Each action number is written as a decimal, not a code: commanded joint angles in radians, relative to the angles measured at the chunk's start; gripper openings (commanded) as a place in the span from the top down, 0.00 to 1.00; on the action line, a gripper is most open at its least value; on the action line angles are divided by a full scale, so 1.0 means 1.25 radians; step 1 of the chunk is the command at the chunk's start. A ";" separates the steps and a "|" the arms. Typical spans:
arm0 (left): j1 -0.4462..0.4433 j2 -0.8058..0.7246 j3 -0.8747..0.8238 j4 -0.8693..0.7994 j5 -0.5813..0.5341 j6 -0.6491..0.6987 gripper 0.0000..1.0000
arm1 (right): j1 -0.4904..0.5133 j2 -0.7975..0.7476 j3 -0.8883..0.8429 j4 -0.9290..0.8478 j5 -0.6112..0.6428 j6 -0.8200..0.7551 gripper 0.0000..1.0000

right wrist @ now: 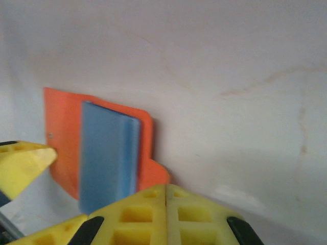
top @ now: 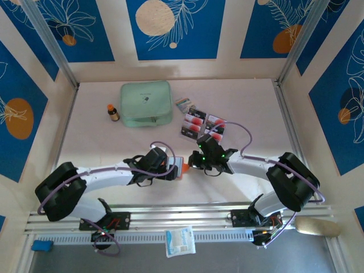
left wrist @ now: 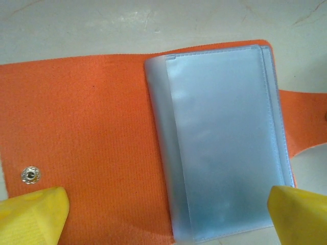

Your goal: Put the credit cards into the card holder

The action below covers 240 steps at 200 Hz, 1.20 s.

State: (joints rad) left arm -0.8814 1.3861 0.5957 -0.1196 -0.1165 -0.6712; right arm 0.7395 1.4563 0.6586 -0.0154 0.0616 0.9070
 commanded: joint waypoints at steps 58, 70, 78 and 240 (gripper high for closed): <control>0.000 -0.056 0.018 -0.035 -0.012 0.020 0.00 | 0.029 0.082 0.111 -0.011 -0.039 -0.015 1.00; 0.001 -0.056 0.028 -0.040 -0.013 0.031 0.00 | 0.034 0.097 0.119 -0.009 -0.035 -0.013 1.00; 0.000 -0.053 0.033 -0.043 -0.016 0.037 0.00 | 0.036 0.108 0.123 -0.007 -0.034 -0.013 1.00; 0.000 -0.011 -0.030 0.011 -0.046 0.029 0.00 | 0.039 0.248 0.156 0.022 -0.077 -0.004 1.00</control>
State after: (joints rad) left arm -0.8814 1.3743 0.5739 -0.1131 -0.1471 -0.6270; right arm 0.7788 1.7306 0.8356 0.0166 0.0044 0.8974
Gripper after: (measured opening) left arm 0.997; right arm 0.060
